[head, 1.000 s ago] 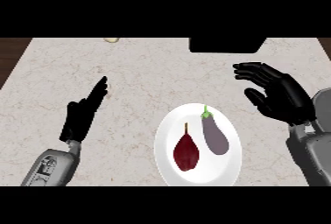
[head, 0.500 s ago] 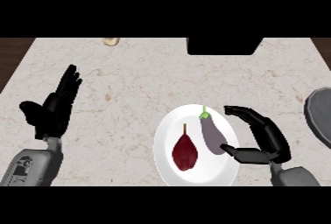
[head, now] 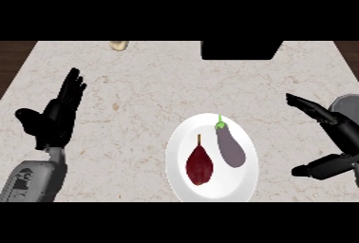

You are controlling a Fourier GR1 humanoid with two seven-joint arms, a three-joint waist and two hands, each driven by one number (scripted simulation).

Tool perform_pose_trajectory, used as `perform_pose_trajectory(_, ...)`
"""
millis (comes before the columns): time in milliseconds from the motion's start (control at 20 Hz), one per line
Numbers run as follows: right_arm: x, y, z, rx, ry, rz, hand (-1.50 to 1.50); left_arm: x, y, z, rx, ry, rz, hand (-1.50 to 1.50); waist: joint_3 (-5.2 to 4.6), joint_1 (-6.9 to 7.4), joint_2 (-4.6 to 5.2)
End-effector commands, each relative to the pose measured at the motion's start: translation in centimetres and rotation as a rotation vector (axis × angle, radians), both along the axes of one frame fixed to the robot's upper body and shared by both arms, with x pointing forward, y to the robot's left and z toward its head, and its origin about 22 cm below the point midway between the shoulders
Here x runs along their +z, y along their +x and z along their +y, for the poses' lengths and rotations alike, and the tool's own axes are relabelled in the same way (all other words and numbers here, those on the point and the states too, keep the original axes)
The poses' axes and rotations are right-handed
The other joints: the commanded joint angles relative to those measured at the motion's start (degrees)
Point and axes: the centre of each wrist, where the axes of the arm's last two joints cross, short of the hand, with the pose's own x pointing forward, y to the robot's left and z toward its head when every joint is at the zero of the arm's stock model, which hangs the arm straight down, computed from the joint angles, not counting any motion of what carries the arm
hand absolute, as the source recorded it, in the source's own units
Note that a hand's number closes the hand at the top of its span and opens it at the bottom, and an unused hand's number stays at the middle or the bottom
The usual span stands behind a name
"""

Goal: Pick the pear from the plate and place it in the pan

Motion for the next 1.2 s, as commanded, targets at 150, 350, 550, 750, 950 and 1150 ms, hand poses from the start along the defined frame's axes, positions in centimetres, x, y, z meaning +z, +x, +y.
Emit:
perform_pose_trajectory(150, 8.9, 1.4, 1.7, 0.054, -0.161, 0.033, -1.50, 0.6, 0.6, 0.0, 0.018, -0.003, 0.015, 0.00, -0.04, -0.33, -0.14)
perform_pose_trajectory(350, 8.8, 2.0, 5.3, 0.034, -0.201, -0.036, -1.50, 0.2, 0.0, 2.2, 0.014, -0.003, -0.005, 0.00, -0.01, -0.04, -0.06)
perform_pose_trajectory(550, 11.5, 3.2, 6.2, 0.062, -0.235, -0.030, -1.50, 0.9, 0.3, 0.7, 0.015, 0.000, 0.012, 0.00, 0.02, 0.00, -0.04)
perform_pose_trajectory(750, 9.1, 3.9, 7.5, 0.164, -0.175, 0.048, -1.50, -1.1, -1.0, 2.4, -0.007, 0.002, 0.012, 0.00, 0.02, 0.27, 0.06)
perform_pose_trajectory(950, 10.4, 1.5, 11.2, 0.222, -0.151, 0.049, -1.50, -0.4, -0.5, -0.7, 0.004, 0.007, 0.012, 0.00, 0.01, -0.13, -0.09)
perform_pose_trajectory(1150, 10.6, 0.6, 13.0, 0.201, -0.251, 0.078, -1.50, 0.8, -0.3, 0.9, 0.007, 0.005, -0.004, 0.00, 0.01, -0.11, -0.12)
